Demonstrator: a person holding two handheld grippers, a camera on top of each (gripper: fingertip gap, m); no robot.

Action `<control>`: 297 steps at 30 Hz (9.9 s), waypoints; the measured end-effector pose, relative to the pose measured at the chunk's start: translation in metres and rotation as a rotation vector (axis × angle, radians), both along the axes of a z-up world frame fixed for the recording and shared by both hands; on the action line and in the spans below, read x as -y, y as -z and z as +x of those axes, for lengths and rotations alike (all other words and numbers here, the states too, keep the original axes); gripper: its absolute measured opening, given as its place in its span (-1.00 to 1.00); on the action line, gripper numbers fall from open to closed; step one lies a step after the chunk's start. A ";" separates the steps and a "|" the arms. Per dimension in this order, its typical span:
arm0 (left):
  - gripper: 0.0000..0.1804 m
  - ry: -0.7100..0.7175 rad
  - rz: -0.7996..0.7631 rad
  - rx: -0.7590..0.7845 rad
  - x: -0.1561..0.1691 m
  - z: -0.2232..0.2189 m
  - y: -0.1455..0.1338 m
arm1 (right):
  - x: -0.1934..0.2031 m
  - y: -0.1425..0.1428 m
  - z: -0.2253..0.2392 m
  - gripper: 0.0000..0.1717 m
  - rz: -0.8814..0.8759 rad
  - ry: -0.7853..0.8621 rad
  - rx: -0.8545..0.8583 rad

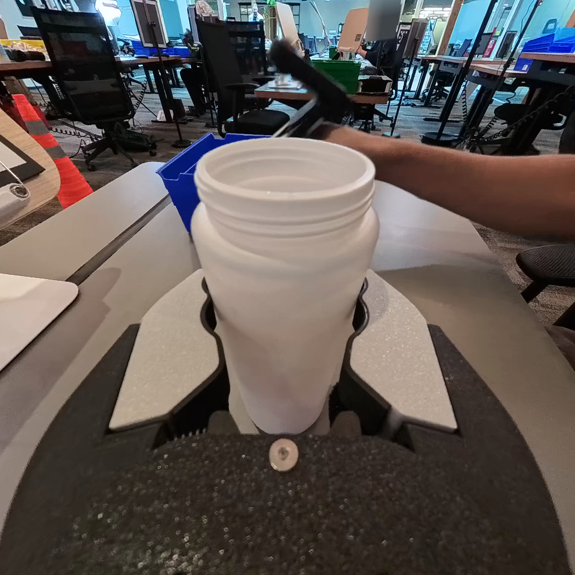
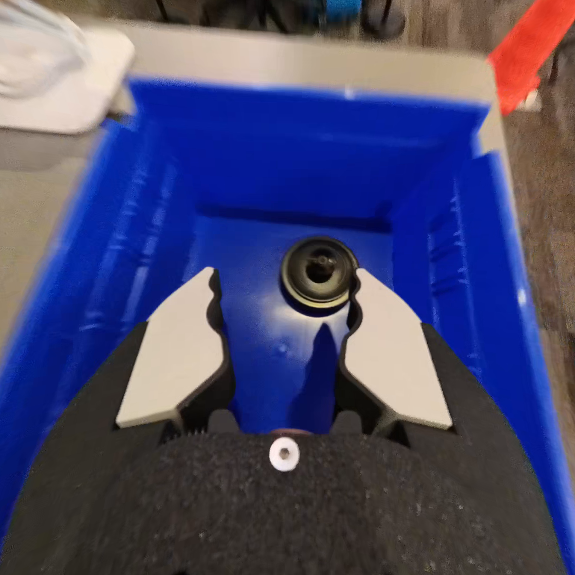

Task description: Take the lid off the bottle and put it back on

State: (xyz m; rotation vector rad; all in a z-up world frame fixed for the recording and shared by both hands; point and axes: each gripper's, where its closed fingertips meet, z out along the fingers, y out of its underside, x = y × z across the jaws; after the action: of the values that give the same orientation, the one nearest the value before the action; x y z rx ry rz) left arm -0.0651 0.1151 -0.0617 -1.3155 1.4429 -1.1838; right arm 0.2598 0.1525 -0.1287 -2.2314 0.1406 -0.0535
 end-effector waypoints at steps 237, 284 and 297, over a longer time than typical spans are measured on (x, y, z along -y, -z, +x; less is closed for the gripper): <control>-0.95 -1.134 -0.075 -0.037 0.038 -0.053 -0.099 | 0.128 -0.194 -0.217 -0.94 0.426 0.017 0.190; -0.84 -1.121 -0.190 -0.196 -0.016 -0.180 0.063 | 0.085 0.007 -0.334 -0.76 0.185 -0.198 0.028; -0.95 -1.340 -0.082 -0.142 -0.040 -0.308 0.010 | 0.053 -0.036 -0.441 -0.94 0.304 -0.112 -0.024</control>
State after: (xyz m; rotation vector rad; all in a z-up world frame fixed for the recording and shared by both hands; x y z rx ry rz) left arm -0.3729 0.1547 -0.0715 -1.9150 0.3139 -0.2292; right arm -0.1816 0.0997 -0.0929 -1.9332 0.0335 0.0531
